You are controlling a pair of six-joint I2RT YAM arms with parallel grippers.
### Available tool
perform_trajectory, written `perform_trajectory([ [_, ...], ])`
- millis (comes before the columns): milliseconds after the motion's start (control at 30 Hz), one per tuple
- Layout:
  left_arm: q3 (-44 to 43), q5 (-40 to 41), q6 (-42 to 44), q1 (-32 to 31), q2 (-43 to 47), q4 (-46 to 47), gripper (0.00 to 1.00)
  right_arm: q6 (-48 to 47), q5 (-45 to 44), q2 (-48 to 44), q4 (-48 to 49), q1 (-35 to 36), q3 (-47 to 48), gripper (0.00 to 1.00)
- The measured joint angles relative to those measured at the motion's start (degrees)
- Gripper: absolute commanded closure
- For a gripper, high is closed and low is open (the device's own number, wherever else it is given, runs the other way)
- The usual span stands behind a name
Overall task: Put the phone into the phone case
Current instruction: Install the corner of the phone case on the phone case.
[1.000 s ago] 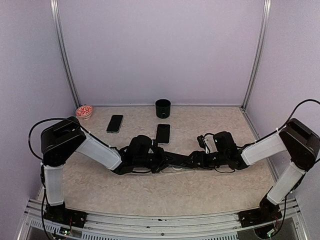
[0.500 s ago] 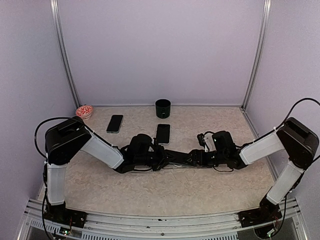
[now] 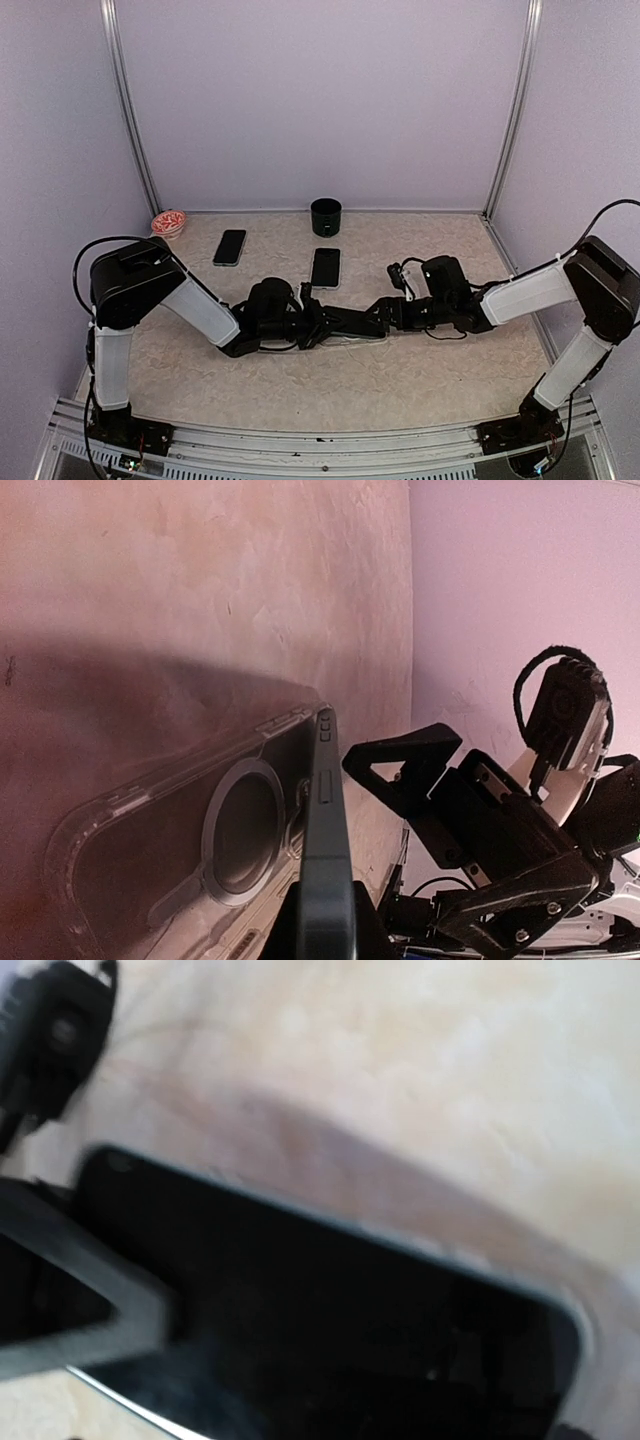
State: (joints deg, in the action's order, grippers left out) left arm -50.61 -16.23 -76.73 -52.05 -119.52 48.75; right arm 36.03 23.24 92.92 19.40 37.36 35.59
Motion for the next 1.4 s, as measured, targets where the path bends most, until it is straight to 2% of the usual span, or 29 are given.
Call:
perform_trajectory([
  [733, 3.7, -3.0, 0.0, 0.0, 0.0, 10.1, 1.00, -0.4, 5.5, -3.2, 0.0, -4.3, -1.1, 0.00],
  [1133, 3.7, -3.1, 0.0, 0.0, 0.0, 11.3, 1.00, 4.3, 13.3, 3.5, 8.0, -4.3, -2.2, 0.04],
  [1400, 3.7, -3.4, 0.6, -0.1, 0.0, 12.2, 1.00, 7.2, 16.7, 4.0, 11.4, -4.1, -2.2, 0.10],
])
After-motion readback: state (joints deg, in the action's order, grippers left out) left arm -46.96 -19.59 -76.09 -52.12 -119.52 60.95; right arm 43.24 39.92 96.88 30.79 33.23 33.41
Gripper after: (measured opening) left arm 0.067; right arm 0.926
